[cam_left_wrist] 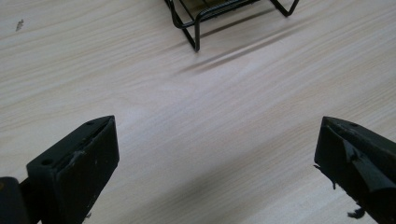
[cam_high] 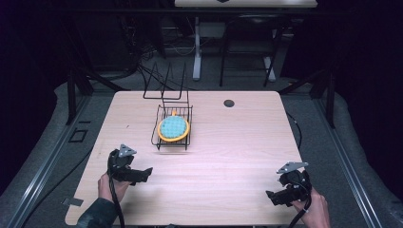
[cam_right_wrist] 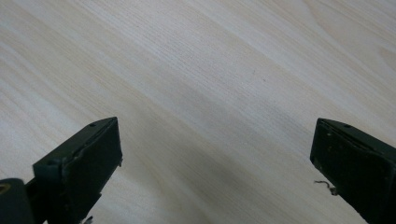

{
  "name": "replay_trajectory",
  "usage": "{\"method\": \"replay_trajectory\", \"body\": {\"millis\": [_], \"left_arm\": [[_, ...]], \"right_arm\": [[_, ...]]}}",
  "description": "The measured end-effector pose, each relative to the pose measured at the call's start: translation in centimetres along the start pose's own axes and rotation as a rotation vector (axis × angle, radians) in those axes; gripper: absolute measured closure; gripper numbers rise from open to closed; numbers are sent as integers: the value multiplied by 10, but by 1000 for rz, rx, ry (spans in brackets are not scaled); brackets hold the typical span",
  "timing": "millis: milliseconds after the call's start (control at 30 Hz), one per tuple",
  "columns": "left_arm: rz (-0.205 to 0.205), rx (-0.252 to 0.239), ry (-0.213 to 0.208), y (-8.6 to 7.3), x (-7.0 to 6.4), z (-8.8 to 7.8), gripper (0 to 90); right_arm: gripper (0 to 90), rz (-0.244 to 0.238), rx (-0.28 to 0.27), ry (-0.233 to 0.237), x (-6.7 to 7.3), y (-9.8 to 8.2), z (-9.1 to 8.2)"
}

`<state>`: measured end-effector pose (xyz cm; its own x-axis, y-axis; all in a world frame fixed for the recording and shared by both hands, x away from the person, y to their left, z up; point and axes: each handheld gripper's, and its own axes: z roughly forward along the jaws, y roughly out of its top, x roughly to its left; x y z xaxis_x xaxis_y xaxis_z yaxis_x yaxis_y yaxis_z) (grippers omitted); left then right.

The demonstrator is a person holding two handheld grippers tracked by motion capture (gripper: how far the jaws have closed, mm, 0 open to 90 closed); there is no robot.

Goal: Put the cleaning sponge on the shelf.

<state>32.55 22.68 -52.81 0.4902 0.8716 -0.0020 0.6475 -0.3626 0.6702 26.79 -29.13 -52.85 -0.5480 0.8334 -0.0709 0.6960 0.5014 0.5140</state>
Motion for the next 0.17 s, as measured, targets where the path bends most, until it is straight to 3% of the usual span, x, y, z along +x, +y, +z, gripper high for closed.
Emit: {"method": "replay_trajectory", "body": {"millis": [167], "left_arm": [[5,19,0,0,1,3,0]], "right_arm": [[16,-1,0,1,0,0,0]]}}
